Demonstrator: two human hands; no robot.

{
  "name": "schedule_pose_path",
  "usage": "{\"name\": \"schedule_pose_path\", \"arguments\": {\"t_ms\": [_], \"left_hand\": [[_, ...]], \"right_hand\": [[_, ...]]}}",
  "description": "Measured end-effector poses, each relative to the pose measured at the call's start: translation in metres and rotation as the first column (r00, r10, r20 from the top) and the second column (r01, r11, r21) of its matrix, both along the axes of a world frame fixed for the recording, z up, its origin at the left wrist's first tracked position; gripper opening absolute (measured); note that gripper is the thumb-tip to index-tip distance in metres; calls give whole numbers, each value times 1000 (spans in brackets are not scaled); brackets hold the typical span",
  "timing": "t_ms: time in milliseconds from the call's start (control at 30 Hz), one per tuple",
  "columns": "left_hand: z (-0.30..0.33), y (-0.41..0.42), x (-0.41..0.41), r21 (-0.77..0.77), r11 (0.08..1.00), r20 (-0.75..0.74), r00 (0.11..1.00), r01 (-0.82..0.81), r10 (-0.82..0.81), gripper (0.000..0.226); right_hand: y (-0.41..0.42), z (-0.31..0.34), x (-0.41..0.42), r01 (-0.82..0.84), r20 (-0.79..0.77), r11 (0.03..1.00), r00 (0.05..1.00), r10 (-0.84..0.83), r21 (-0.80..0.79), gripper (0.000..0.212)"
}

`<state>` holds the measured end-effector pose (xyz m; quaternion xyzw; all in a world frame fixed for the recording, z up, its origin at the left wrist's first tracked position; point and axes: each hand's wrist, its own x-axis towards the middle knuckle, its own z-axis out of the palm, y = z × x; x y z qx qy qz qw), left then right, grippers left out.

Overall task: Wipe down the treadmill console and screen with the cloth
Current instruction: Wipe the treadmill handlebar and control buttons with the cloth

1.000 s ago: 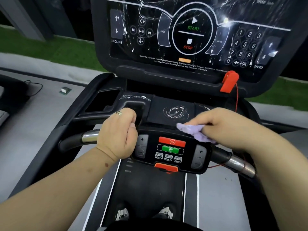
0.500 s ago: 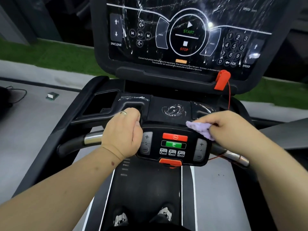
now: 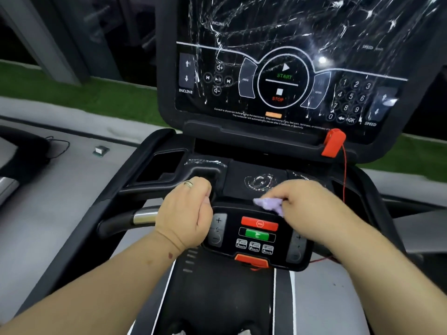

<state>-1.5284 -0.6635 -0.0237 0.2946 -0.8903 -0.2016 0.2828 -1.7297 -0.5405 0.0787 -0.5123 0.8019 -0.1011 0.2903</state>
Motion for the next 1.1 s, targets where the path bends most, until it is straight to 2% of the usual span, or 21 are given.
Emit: {"name": "schedule_pose_path", "arguments": {"t_ms": [67,100,200,267,333,433,533,600,700,767,833,900,1000,1033,1100], "left_hand": [[0,1,0,12,1000,16,1000,-7,7,12],[0,2,0,12,1000,22,1000,-9,8,13],[2,1,-1,31,1000,45,999,-5,4,12],[4,-1,-2,76,997,56,998,-1,-3,14],[7,-6,-7,153,988,82,996,12,-25,18],[15,-18,-21,317,946,207,968,67,-138,27],[23,-30,-34,382,917,368,890,118,-268,39],[26,-34,-38,420,901,478,816,111,-324,47],[30,-35,-40,497,862,542,741,98,-397,52],[34,-35,-41,517,849,560,706,111,-434,54],[36,-37,-42,521,845,582,673,123,-457,55],[38,-39,-43,514,848,617,630,131,-472,57],[43,-41,-51,494,857,683,544,147,-487,58],[44,-41,-53,490,859,699,523,147,-488,58],[46,-41,-57,489,861,716,500,139,-487,59]], "right_hand": [[-17,-4,15,-93,-12,993,995,94,70,32],[-21,-4,19,-141,8,989,990,141,52,33],[-7,-4,3,-120,153,990,980,130,-74,28],[10,-2,-13,-116,217,991,968,129,-71,22],[15,-4,-27,-114,187,991,974,125,-70,24],[2,-15,-35,-30,116,991,992,46,-132,17],[-17,-32,-36,19,2,985,1000,-19,-171,14],[-28,-43,-38,29,-127,991,991,-45,-128,16],[-41,-57,-38,5,-262,999,965,-16,-40,19],[-51,-64,-34,44,-211,999,976,-44,-2,19],[-63,-69,-30,39,-235,999,972,-29,36,18],[-69,-70,-28,-4,-254,998,967,22,70,24],[-67,-57,-29,-91,-155,977,980,122,192,22],[-66,-53,-31,-87,-147,971,982,122,223,21],[-71,-51,-39,29,-168,977,986,6,209,20]]}}
